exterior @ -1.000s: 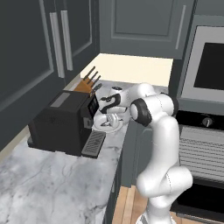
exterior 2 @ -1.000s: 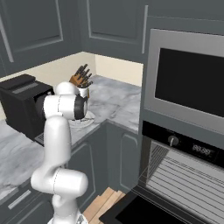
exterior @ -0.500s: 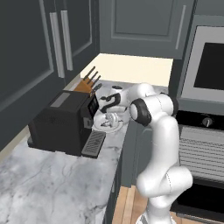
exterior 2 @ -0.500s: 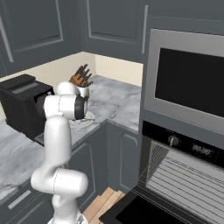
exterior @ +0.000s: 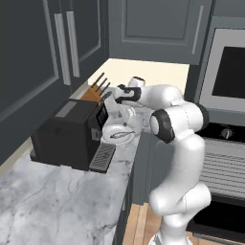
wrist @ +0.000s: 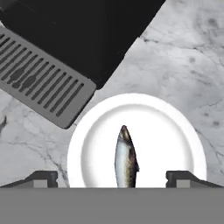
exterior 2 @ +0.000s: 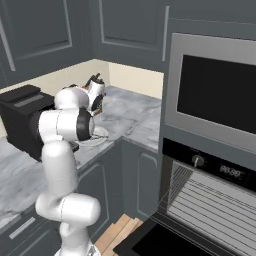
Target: Take the fish from the oven and place it on the plate on the counter.
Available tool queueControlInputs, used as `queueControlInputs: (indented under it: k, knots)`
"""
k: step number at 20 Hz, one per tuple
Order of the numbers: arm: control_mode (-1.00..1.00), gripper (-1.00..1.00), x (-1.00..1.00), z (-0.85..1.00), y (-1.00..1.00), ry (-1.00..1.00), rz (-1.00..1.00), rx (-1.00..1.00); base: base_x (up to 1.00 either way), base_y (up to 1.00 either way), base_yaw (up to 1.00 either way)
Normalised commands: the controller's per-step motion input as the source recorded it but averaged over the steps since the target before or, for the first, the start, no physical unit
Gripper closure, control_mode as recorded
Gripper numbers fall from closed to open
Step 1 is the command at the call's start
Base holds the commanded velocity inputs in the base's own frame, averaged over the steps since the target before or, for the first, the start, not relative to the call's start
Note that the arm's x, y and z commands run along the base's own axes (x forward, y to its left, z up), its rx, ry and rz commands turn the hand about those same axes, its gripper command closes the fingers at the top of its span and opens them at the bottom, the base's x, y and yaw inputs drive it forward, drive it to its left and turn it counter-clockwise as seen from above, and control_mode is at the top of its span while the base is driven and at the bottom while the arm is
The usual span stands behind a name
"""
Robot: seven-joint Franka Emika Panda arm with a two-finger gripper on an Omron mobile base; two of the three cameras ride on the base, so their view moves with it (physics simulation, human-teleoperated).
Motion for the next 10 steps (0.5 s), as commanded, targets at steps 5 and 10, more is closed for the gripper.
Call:
queueControlInputs:
  k: [5, 10]
  knots:
    - [-1.0, -1.0, -1.0, 0.78, -0.61, -0.01, -0.13, 0.05, 0.0, 0.0, 0.0]
    - [-1.0, -1.0, -1.0, 0.26, -0.54, 0.0, -0.15, -0.09, 0.0, 0.0, 0.0]
